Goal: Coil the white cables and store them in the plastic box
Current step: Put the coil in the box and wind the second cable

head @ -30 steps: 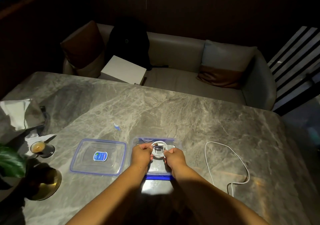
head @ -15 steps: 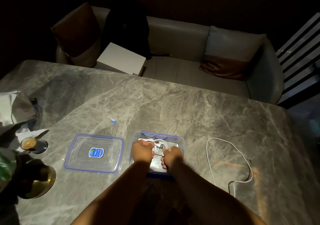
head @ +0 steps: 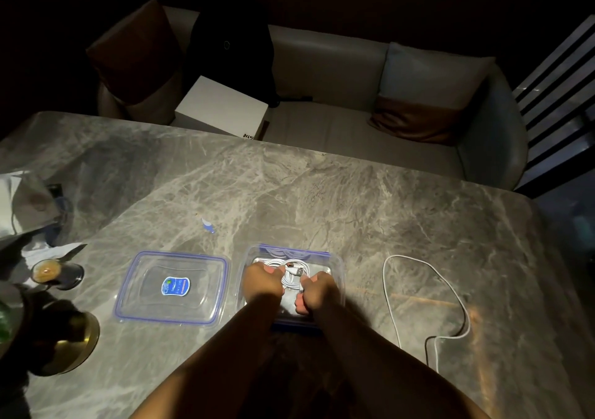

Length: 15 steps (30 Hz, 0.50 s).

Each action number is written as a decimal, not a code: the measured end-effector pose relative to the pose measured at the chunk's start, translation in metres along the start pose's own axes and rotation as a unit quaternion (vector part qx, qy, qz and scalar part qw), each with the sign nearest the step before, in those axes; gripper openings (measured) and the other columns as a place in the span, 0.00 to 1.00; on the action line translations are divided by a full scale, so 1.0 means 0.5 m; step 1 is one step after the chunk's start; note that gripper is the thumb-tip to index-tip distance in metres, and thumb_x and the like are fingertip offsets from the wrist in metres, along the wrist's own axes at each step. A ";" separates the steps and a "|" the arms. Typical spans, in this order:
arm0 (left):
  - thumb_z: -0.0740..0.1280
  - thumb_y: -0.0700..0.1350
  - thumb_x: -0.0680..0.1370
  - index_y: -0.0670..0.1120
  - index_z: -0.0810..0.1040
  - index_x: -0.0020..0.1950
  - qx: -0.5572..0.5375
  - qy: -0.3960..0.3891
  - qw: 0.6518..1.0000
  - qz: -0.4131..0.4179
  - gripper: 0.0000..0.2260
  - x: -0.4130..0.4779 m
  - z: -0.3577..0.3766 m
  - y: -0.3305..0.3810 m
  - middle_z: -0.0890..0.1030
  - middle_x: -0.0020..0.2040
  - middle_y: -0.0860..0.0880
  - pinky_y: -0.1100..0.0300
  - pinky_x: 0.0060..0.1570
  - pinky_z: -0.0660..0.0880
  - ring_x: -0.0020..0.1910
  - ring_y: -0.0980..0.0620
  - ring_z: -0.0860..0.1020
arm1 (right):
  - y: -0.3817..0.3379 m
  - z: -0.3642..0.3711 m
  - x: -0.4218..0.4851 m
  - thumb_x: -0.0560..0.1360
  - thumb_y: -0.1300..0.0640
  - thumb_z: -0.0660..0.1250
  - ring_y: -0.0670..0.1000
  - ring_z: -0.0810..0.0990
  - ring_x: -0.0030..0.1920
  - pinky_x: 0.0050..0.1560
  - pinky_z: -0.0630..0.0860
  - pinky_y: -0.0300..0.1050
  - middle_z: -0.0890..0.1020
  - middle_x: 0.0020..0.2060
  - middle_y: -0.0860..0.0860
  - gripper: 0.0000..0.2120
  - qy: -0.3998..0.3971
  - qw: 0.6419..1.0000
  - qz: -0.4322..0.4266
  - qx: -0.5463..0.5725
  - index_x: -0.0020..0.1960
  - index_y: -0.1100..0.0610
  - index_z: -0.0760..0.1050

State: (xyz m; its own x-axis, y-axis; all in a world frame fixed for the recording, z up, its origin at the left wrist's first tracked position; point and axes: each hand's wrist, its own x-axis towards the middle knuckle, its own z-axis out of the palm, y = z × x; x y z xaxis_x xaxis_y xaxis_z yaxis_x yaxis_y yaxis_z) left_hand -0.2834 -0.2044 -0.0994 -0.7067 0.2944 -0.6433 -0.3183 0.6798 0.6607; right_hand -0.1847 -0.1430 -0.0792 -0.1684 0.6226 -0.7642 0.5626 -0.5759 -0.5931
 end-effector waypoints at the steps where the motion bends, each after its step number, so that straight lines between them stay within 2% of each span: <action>1: 0.73 0.46 0.70 0.43 0.73 0.32 -0.019 -0.006 1.000 -0.004 0.13 -0.013 -0.005 0.011 0.78 0.25 0.40 0.46 0.30 0.78 0.26 0.39 0.80 | 0.000 0.000 0.001 0.82 0.61 0.60 0.48 0.67 0.21 0.24 0.65 0.35 0.67 0.23 0.54 0.16 -0.002 1.000 0.007 0.002 0.38 0.56 0.59; 4: 0.70 0.35 0.75 0.43 0.69 0.31 -0.082 -0.019 0.996 -0.023 0.16 -0.036 -0.010 0.036 0.72 0.22 0.44 0.55 0.28 0.73 0.22 0.46 0.75 | -0.008 -0.004 -0.006 0.82 0.56 0.62 0.50 0.70 0.20 0.22 0.67 0.37 0.71 0.25 0.58 0.14 -0.011 0.999 0.030 -0.015 0.40 0.59 0.63; 7: 0.70 0.35 0.76 0.42 0.71 0.34 -0.090 -0.014 0.995 -0.030 0.13 -0.057 -0.017 0.053 0.76 0.27 0.40 0.56 0.29 0.75 0.27 0.43 0.78 | -0.014 -0.008 -0.017 0.81 0.53 0.63 0.52 0.74 0.23 0.22 0.71 0.39 0.75 0.32 0.60 0.13 -0.015 0.998 0.049 -0.039 0.48 0.64 0.70; 9: 0.70 0.35 0.75 0.42 0.72 0.34 -0.082 -0.020 0.996 -0.024 0.12 -0.064 -0.020 0.056 0.77 0.29 0.40 0.53 0.30 0.76 0.29 0.42 0.79 | -0.022 -0.012 -0.029 0.80 0.49 0.63 0.55 0.78 0.28 0.26 0.74 0.41 0.78 0.39 0.60 0.17 0.006 0.996 0.040 -0.077 0.53 0.65 0.74; 11: 0.73 0.37 0.73 0.42 0.73 0.34 -0.054 -0.028 0.998 -0.012 0.11 -0.075 -0.029 0.060 0.79 0.30 0.39 0.52 0.32 0.79 0.28 0.42 0.79 | -0.035 -0.020 -0.048 0.78 0.46 0.63 0.59 0.82 0.43 0.42 0.79 0.47 0.81 0.48 0.60 0.23 0.025 0.990 0.009 -0.138 0.62 0.64 0.74; 13: 0.75 0.42 0.68 0.43 0.75 0.34 0.002 -0.025 1.000 0.010 0.10 -0.073 -0.038 0.056 0.82 0.31 0.40 0.46 0.37 0.82 0.31 0.40 0.82 | -0.050 -0.032 -0.070 0.78 0.45 0.64 0.60 0.79 0.61 0.60 0.75 0.49 0.78 0.63 0.60 0.30 0.036 0.981 -0.012 -0.189 0.72 0.63 0.66; 15: 0.75 0.42 0.67 0.44 0.76 0.36 0.041 -0.029 0.998 0.033 0.08 -0.074 -0.045 0.053 0.83 0.34 0.42 0.46 0.42 0.83 0.36 0.40 0.84 | -0.058 -0.045 -0.093 0.78 0.45 0.65 0.60 0.76 0.66 0.66 0.73 0.49 0.74 0.69 0.60 0.35 0.027 0.981 -0.034 -0.190 0.77 0.62 0.57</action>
State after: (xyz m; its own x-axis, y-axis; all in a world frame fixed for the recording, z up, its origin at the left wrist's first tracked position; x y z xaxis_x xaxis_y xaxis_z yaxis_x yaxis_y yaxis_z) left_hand -0.2799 -0.2124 -0.0496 -0.6862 0.3767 -0.6223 -0.2177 0.7099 0.6698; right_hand -0.1750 -0.1436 -0.0207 -0.1792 0.6862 -0.7050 0.8137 -0.2994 -0.4983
